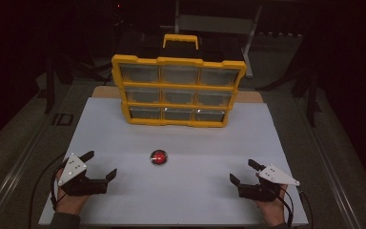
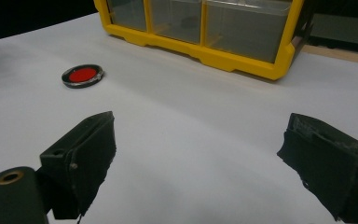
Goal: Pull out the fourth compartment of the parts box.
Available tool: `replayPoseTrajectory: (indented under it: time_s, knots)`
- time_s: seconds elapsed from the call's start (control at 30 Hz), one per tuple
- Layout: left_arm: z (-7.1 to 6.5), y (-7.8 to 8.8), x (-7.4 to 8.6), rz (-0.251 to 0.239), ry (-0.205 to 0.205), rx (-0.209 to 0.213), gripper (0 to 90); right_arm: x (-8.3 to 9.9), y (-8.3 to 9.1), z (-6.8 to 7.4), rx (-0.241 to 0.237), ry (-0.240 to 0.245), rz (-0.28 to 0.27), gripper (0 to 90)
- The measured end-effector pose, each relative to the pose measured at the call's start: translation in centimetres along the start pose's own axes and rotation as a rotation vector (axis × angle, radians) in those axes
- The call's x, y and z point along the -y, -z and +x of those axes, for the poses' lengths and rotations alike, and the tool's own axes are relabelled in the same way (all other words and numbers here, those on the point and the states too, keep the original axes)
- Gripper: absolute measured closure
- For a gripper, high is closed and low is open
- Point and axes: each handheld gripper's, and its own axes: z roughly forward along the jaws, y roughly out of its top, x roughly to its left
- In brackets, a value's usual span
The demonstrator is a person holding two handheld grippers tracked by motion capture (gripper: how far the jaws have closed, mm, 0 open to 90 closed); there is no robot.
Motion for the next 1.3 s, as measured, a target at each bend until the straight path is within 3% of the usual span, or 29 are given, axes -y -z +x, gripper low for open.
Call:
replayPoseTrajectory:
  time_s: [0.53,0.9,1.3]
  knots:
    - [-0.4,0.0,-0.8,-0.006,-0.009,-0.012,0.0,0.0,-0.1,0.2,-0.001,0.015,-0.020,9.7]
    - [-0.3,-0.1,-2.4,0.001,-0.070,-0.028,0.0,-0.1,-0.3,0.6,0.004,0.000,-0.011,9.6]
    - [0.4,0.2,-5.8,-0.044,-0.150,-0.054,0.0,-0.1,0.0,0.7,0.024,-0.015,0.006,9.4]
